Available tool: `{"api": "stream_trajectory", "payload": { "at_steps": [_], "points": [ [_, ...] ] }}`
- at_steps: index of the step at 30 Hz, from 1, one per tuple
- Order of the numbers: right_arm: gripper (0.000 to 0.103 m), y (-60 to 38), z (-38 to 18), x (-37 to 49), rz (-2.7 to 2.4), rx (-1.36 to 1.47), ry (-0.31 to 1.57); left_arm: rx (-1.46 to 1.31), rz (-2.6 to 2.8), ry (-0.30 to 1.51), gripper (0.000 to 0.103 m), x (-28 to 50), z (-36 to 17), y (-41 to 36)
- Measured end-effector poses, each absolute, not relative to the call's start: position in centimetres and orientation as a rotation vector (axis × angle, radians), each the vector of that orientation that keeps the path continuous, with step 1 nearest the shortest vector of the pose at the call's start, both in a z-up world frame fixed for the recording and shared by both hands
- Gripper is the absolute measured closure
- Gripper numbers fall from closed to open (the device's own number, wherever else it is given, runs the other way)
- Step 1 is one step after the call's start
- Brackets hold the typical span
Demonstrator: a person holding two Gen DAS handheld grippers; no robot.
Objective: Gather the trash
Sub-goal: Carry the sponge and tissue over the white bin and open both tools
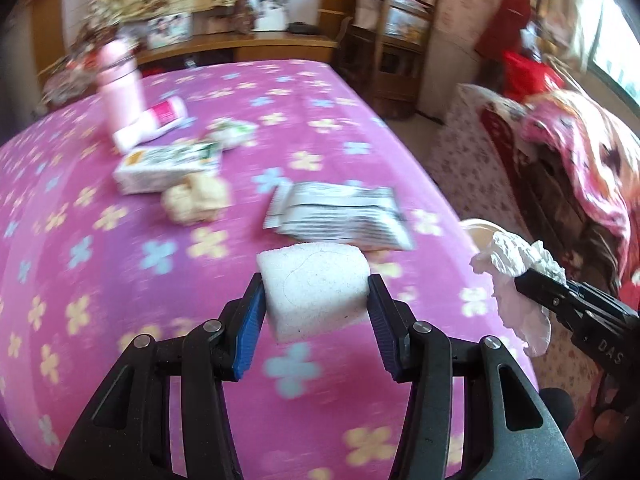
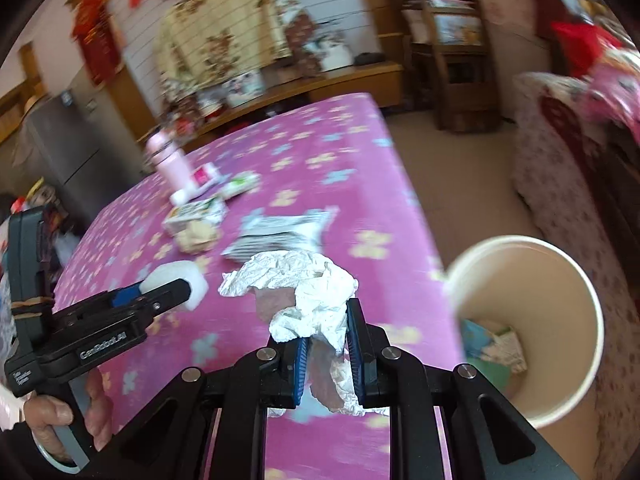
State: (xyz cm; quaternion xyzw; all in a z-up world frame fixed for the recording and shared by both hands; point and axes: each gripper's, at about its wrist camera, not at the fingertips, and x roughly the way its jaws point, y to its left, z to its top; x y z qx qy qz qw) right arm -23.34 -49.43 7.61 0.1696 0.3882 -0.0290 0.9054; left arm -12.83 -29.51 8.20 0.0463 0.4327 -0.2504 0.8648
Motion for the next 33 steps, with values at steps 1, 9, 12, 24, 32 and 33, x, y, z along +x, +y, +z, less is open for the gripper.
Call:
{"api": "stream_trajectory", "payload": {
  "at_steps": [1,9,12,24,32,33],
  "points": [
    [0.086,-50.3,7.5,-23.8,-0.078,0.359,0.803,0.109,-0.540,0.904,0.055,-13.1,8.3,-30.5],
    [0.086,-57.2,6.3,-27.1,-0.205,0.448,0.801,0.176,-0.671,0.897,0.055,-14.8,8.4,-38.6],
    [0.086,-58.7,5.8,-27.8,-0.240,0.462,0.806,0.178,-0.729,0.904,0.055,-15.2,8.3,-40.8],
    [0.086,-63.5,2.9,-29.6,-0.347,0.520,0.838,0.147,-0.900,1.015,0.053,-16.0,6.0,-47.6],
    [0.059,-65.2,1.3,-30.5,-0.422,0.549,0.856,0.093,-0.953,1.059,0.043,-16.3,4.9,-49.0],
    [0.059,-65.2,1.2,-30.5,-0.421,0.555,0.859,0.096,-0.950,1.062,0.043,-16.2,4.8,-49.0]
  ]
}}
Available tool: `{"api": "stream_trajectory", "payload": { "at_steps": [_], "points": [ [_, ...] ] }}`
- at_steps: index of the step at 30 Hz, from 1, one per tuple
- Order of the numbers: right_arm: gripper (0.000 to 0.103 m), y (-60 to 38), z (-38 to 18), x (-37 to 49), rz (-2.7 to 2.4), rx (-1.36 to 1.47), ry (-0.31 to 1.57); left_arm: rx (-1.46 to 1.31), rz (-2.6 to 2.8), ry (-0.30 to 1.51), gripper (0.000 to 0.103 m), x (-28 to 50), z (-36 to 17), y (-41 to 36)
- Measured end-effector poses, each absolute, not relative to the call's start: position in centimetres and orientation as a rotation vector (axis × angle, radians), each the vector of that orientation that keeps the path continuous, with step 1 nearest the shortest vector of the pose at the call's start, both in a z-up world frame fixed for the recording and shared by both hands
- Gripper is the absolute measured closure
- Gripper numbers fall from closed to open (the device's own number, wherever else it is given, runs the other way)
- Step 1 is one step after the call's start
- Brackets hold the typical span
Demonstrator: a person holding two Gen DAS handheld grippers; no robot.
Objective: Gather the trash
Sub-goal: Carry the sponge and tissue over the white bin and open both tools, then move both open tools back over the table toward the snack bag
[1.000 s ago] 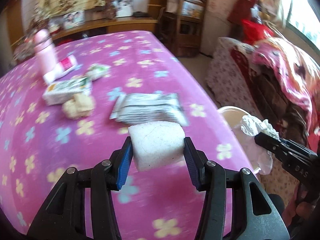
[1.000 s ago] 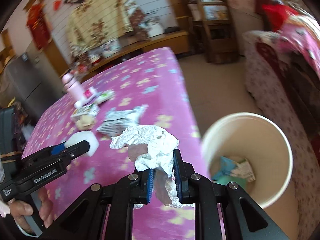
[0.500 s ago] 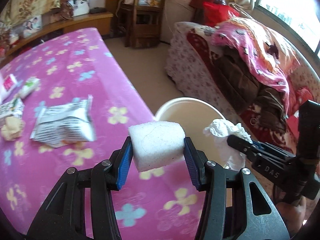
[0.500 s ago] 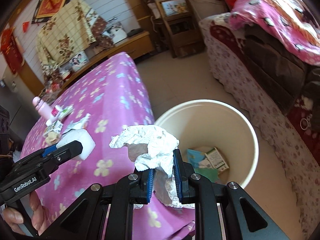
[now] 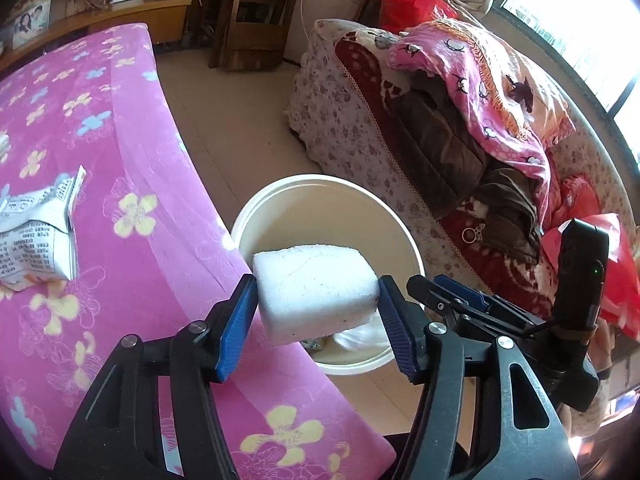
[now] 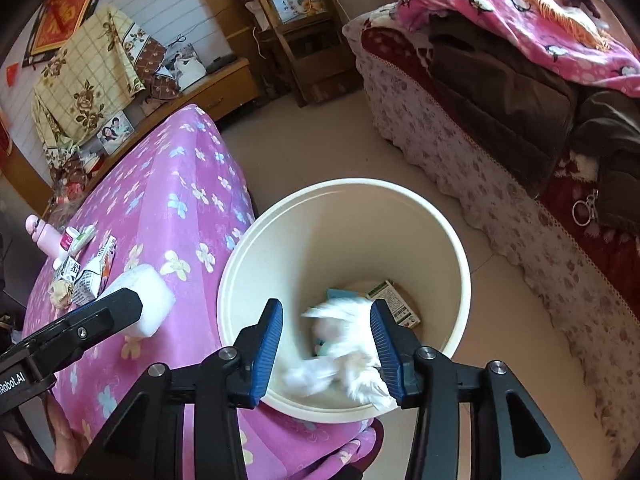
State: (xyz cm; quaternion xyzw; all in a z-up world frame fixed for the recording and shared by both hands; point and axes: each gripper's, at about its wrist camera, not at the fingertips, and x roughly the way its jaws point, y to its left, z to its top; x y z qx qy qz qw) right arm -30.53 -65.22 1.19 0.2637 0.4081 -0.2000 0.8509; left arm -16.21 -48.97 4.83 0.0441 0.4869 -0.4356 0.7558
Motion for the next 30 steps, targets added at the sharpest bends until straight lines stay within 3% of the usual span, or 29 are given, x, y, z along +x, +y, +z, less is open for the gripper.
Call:
{"api": "stream_trajectory", "payload": {
  "at_steps": [7,11,30],
  "points": [
    [0.059,-65.0,1.1,-30.2,-0.403,0.584,0.863,0.047,-0.978,1.074,0.041,-15.8,5.0,-48.5],
    [0.059,-64.7,1.5,-30.5,-0.404,0.578,0.852,0.017,-0.981,1.072,0.029,-15.6,5.1,-48.4],
    [0.056,-63.0,2.5,-30.4,-0.369,0.573,0.859,0.093,-0.824,1.009,0.028,-15.6,5.3,-45.3]
  ]
}}
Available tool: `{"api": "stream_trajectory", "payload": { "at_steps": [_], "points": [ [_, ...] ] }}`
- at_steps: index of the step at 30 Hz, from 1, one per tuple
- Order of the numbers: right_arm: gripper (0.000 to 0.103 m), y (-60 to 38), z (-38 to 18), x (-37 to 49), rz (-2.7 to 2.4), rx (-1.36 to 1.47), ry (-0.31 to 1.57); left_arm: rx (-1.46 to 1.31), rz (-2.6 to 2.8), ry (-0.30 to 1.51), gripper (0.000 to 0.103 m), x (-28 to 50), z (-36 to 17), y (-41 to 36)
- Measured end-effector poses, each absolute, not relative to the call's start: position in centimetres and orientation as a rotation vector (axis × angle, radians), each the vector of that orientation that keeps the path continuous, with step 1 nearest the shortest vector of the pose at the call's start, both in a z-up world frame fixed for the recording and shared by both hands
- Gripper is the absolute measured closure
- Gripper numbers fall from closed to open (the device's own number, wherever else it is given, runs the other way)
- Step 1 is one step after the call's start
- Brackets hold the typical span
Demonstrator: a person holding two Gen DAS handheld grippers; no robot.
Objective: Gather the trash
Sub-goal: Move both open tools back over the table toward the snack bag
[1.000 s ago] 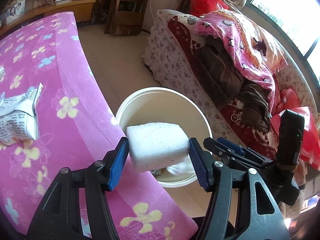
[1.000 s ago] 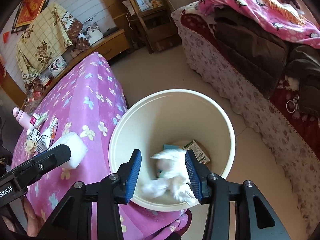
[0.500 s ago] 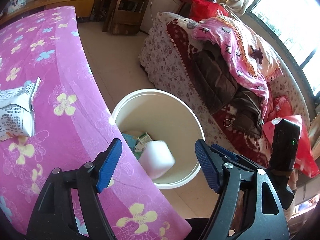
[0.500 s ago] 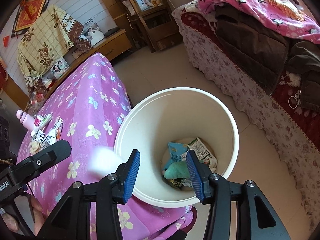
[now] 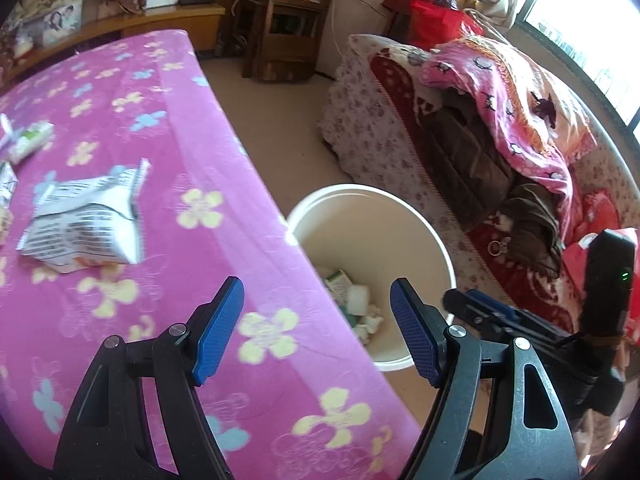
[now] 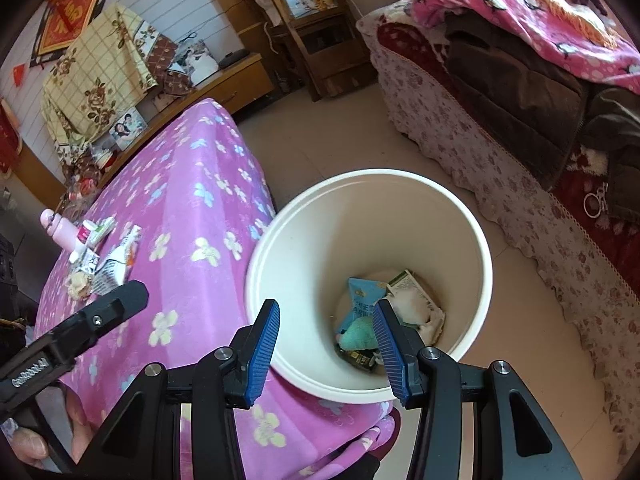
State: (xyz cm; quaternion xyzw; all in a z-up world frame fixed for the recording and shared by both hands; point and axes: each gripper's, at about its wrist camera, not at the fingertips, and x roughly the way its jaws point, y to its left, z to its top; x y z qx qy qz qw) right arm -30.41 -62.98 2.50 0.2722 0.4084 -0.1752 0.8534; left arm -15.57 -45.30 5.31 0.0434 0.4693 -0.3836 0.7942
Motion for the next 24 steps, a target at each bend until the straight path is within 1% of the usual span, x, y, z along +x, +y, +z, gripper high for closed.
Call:
{"api": "stream_trajectory", "payload": {
  "at_steps": [10,14,24],
  "points": [
    [0.054,-58.8,5.1,-28.1,-0.299,0.497,0.839,0.121,-0.701,0.945,0.028,-14.8,6.3,-40.3],
    [0.046,-56.7,5.5,-26.9,-0.264,0.474,0.838,0.121,-0.654,0.926,0.028,-14.4,6.5,-37.9],
    [0.046,-50.5,5.6,-22.7,-0.152,0.394,0.873,0.064,-0.530,0.926,0.028,-11.9,6.6,-30.0]
  ]
}}
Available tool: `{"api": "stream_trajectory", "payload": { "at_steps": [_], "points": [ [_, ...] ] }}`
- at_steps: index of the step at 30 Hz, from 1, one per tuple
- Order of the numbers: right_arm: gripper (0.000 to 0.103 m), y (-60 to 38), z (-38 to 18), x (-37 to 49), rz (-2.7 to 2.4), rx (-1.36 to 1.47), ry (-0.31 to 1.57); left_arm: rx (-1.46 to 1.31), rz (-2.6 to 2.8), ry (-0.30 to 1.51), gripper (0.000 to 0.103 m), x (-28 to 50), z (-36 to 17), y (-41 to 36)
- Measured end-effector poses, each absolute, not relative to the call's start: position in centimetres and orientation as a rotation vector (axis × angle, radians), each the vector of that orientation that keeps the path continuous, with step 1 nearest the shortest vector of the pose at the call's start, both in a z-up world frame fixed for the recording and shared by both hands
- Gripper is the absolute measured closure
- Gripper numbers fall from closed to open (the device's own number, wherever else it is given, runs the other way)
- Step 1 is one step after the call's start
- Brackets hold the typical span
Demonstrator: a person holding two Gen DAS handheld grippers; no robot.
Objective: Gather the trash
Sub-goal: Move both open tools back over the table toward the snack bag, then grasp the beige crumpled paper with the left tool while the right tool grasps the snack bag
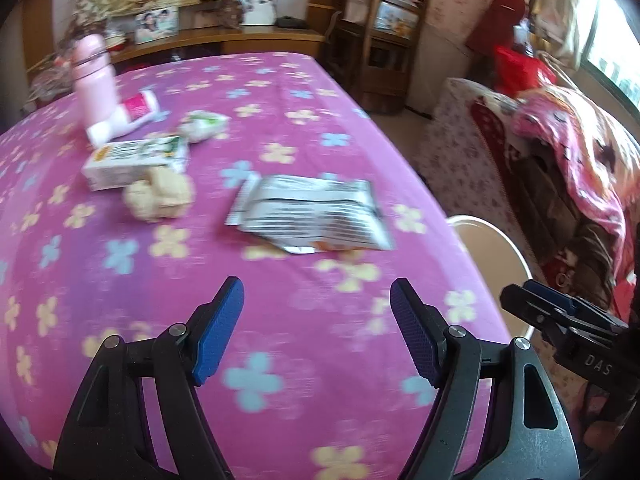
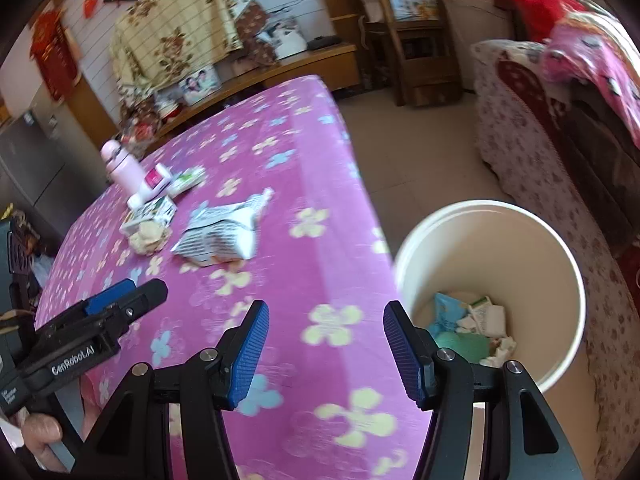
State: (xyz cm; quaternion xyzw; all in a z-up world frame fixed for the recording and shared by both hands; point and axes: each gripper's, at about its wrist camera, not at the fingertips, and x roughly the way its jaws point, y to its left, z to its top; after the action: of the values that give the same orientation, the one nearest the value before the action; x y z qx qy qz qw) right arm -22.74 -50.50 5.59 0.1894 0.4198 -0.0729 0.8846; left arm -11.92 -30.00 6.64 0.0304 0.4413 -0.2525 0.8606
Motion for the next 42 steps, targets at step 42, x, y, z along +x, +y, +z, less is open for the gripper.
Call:
{"api": "stream_trajectory", "payload": {
  "at_steps": [42],
  "points": [
    [0.032,-47.7,1.6,-7.9,-0.029,0.466,0.931,-0.035,-0.349,0.977,0.029,3.1,2.6,-23.9]
  ]
}}
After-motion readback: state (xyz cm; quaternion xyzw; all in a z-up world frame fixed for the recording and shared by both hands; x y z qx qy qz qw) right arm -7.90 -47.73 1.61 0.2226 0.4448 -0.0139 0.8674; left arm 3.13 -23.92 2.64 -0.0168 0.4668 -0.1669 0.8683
